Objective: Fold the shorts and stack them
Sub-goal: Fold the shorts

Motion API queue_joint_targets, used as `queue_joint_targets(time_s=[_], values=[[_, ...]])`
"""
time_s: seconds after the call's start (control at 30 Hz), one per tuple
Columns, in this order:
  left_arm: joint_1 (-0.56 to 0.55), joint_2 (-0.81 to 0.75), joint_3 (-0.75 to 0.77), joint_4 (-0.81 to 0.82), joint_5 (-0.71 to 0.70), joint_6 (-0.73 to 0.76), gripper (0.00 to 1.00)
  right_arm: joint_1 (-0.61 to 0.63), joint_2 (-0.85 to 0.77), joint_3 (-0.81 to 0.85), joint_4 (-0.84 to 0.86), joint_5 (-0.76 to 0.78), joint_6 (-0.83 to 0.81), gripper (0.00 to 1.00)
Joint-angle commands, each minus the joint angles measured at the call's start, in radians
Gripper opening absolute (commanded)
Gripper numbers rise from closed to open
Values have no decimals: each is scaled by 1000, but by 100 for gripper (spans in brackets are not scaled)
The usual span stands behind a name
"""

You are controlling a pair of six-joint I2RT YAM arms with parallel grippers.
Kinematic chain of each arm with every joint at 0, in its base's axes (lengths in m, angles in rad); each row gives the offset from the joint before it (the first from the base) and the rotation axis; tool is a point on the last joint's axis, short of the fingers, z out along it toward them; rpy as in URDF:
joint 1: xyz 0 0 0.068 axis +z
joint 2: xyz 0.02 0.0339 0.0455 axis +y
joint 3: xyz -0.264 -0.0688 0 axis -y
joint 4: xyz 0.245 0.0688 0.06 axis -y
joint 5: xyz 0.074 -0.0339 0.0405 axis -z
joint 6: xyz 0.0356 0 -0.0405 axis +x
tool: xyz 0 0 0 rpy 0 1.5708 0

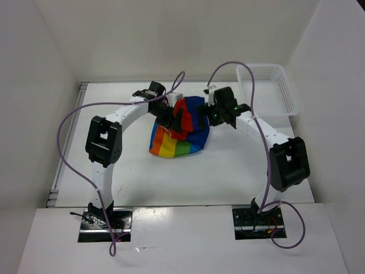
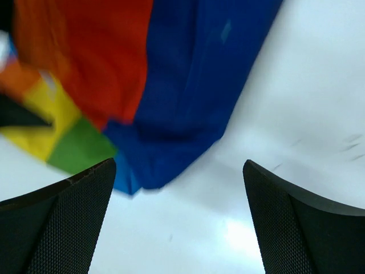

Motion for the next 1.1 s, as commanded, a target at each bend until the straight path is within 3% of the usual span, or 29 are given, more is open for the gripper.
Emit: queue_joint_targets(time_s=[0.0, 0.07, 0.17, 0.33, 0.43, 0.57, 0.67, 0.8, 1.07], values=[[26, 19, 8, 102, -66, 5, 100, 24, -46, -118, -19, -109, -6, 96], [26, 41, 19, 126, -98, 5, 100, 24, -57, -150, 7, -120, 4, 96], [26, 90, 50, 116, -87, 5, 91, 38, -48, -181, 30, -106, 13, 95], [26, 136, 93, 90, -2, 5, 49, 107, -17, -200, 62, -86, 39, 92], [26, 145, 113, 81, 22, 5, 38, 129, 6, -221, 90, -62, 88, 90], [64, 145, 139, 44, 103, 5, 7, 129, 24, -253, 99, -10, 117, 86], [107, 136, 172, -4, 161, 5, 0, 129, 47, -273, 130, 44, 137, 83], [127, 113, 192, -85, 221, 5, 0, 129, 101, -250, 171, 67, 209, 81], [136, 101, 212, -226, 273, 5, 2, 129, 190, -146, 233, 106, 298, 66]])
